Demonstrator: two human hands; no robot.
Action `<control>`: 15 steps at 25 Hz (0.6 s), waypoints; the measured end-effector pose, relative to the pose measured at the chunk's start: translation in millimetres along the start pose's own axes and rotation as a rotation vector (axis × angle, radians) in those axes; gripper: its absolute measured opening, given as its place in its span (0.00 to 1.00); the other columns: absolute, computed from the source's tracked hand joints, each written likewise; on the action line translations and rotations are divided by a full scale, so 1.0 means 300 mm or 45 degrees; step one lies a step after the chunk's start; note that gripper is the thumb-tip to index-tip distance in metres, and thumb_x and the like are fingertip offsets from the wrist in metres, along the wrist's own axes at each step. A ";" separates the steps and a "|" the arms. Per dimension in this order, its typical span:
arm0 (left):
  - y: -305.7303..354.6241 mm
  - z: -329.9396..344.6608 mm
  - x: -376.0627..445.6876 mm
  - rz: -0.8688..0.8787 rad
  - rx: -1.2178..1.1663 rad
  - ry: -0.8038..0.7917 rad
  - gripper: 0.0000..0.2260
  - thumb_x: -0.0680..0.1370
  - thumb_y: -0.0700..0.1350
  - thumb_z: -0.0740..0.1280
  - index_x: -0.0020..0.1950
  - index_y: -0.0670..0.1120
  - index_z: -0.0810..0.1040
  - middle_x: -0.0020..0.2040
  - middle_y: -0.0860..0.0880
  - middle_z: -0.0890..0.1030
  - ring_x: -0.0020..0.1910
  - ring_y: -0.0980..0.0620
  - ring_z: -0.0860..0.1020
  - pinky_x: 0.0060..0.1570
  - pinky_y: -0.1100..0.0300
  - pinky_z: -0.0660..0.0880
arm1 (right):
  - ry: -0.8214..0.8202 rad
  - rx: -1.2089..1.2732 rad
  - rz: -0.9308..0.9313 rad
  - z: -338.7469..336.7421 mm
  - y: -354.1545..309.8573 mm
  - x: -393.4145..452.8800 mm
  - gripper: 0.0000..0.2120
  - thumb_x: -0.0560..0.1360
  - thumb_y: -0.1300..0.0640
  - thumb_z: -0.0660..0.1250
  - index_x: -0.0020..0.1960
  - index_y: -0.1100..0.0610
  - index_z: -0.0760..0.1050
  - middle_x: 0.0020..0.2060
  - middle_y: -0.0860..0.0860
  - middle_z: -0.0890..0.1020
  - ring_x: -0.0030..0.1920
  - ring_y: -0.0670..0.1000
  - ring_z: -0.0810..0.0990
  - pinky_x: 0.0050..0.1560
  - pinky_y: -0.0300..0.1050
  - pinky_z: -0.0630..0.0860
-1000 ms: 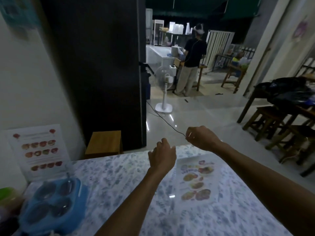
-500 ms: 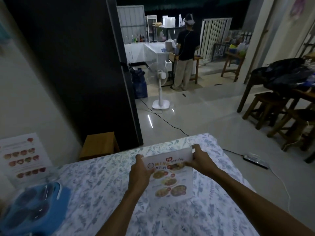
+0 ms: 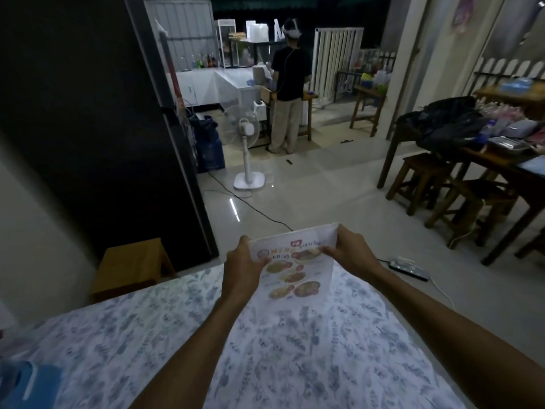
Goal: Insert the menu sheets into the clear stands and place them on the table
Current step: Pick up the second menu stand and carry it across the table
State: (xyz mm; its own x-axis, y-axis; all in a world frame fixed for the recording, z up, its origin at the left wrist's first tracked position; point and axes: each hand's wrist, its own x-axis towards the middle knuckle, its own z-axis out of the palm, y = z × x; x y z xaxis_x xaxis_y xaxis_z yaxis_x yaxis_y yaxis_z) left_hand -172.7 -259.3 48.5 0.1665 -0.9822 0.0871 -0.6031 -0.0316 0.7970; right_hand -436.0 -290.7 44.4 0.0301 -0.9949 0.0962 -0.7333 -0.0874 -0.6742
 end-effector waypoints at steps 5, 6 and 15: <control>0.149 0.160 0.215 0.041 -0.013 0.016 0.16 0.73 0.50 0.77 0.50 0.47 0.73 0.45 0.48 0.83 0.41 0.50 0.83 0.37 0.55 0.82 | 0.056 -0.031 -0.018 -0.135 0.126 0.247 0.25 0.73 0.48 0.74 0.65 0.59 0.74 0.59 0.56 0.83 0.58 0.58 0.82 0.49 0.44 0.76; 0.166 0.198 0.253 0.029 -0.021 0.031 0.16 0.73 0.50 0.77 0.50 0.46 0.73 0.46 0.48 0.83 0.41 0.49 0.83 0.36 0.56 0.81 | 0.042 -0.037 -0.020 -0.152 0.152 0.306 0.25 0.73 0.48 0.75 0.64 0.59 0.74 0.59 0.57 0.83 0.58 0.58 0.81 0.49 0.44 0.75; 0.213 0.475 0.582 -0.111 0.025 0.067 0.17 0.72 0.48 0.78 0.53 0.44 0.74 0.46 0.49 0.81 0.43 0.50 0.81 0.34 0.60 0.77 | -0.093 0.010 -0.069 -0.174 0.388 0.713 0.23 0.72 0.50 0.75 0.62 0.61 0.75 0.57 0.58 0.83 0.55 0.58 0.82 0.46 0.43 0.74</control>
State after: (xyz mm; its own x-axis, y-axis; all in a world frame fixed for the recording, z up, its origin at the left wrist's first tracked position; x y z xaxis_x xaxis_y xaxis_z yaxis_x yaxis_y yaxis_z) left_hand -293.3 -459.2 29.4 0.2593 -0.9645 0.0498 -0.5999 -0.1204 0.7910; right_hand -550.5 -511.2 24.7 0.1194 -0.9897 0.0795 -0.7237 -0.1415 -0.6755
